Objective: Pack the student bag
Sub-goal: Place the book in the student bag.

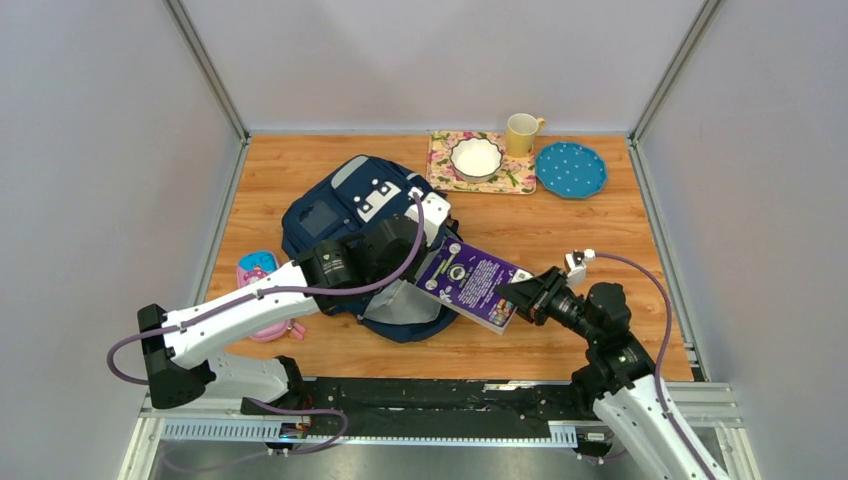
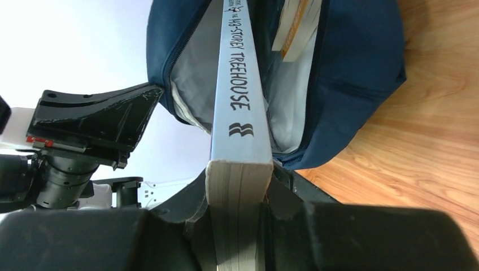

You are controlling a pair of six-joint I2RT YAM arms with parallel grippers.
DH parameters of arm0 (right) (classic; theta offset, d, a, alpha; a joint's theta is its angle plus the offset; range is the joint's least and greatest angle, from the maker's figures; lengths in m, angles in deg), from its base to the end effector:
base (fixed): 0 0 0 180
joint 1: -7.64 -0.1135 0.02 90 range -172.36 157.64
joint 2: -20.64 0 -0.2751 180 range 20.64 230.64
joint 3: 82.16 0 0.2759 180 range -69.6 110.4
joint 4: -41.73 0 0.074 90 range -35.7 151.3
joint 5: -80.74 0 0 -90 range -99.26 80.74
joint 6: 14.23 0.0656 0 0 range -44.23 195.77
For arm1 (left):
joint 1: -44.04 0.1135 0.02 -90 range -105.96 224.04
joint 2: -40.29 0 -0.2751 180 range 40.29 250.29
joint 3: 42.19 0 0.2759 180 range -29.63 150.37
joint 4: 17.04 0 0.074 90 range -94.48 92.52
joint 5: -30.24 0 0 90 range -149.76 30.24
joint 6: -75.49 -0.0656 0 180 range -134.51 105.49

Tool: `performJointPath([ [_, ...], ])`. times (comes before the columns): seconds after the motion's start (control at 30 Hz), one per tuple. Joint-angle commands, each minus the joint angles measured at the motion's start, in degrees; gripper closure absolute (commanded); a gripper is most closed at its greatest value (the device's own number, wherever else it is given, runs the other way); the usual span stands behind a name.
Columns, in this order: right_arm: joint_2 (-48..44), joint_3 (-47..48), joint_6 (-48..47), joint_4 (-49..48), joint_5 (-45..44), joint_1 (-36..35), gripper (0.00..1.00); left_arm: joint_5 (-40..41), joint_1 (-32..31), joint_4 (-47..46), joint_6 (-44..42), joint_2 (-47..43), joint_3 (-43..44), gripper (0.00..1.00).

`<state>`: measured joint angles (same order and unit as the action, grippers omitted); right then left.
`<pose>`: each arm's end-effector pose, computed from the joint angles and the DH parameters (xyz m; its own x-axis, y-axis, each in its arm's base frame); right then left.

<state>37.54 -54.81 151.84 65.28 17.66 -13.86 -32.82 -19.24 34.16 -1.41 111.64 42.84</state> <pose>0.1353 0.0852 0.2135 -0.7662 0.6283 -0.1349 0.0272 0.2414 0.9700 0.1638 -0.2592 0.3587 -0.4106 0.3662 -0.8350 0.5561 0.8263 0.0890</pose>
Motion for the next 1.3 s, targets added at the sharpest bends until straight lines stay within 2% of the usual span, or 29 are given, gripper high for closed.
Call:
performJointPath([
  [0.0,6.63,1.29,4.97,-16.69,1.92,-3.55,1.00,1.10,-0.17,-6.20,-0.36,-3.06,1.62,1.00],
  [0.17,19.11,2.62,5.14,-25.11,-1.42,-9.16,1.00,0.66,-0.17,-6.81,0.52,-3.50,1.80,1.00],
  [0.2,21.04,2.62,6.01,-30.61,-1.78,-9.87,1.00,0.57,-0.17,-6.90,0.61,-3.59,1.80,1.00],
  [0.4,36.78,5.42,9.88,-48.74,-2.31,-12.60,1.00,-0.04,-0.17,-7.08,1.22,-4.11,1.63,1.00],
  [0.67,53.83,13.24,9.44,-60.63,-6.25,-13.83,1.00,-1.80,-0.17,-7.52,2.98,-4.91,0.92,1.00],
  [0.77,57.53,12.81,11.90,-63.62,-15.99,-16.11,1.00,-2.94,-0.17,-7.96,4.91,-5.43,1.10,1.00],
  [0.8,58.41,13.25,11.82,-62.67,-21.59,-16.99,1.00,-3.73,-0.17,-7.78,6.57,-5.43,1.36,1.00],
  [0.87,59.55,15.17,10.68,-60.65,-29.07,-20.94,1.00,-4.00,-0.17,-8.04,7.72,-5.61,1.28,1.00],
  [1.0,65.60,19.30,6.82,-59.68,-50.58,-29.90,1.00,-4.35,-0.17,-7.44,9.48,-5.78,1.62,1.00],
  [1.2,79.92,25.02,12.68,-60.82,-59.50,-32.82,1.00,-4.79,-0.17,-6.55,11.33,-7.54,1.28,1.00],
  [1.23,81.25,26.68,14.18,-60.21,-61.70,-33.43,0.98,-4.70,-0.17,-6.73,11.59,-7.98,0.84,1.00],
  [1.27,82.40,27.57,15.67,-55.68,-63.64,-33.78,0.98,-4.53,-0.17,-6.99,11.77,-8.42,-0.38,1.00],
])
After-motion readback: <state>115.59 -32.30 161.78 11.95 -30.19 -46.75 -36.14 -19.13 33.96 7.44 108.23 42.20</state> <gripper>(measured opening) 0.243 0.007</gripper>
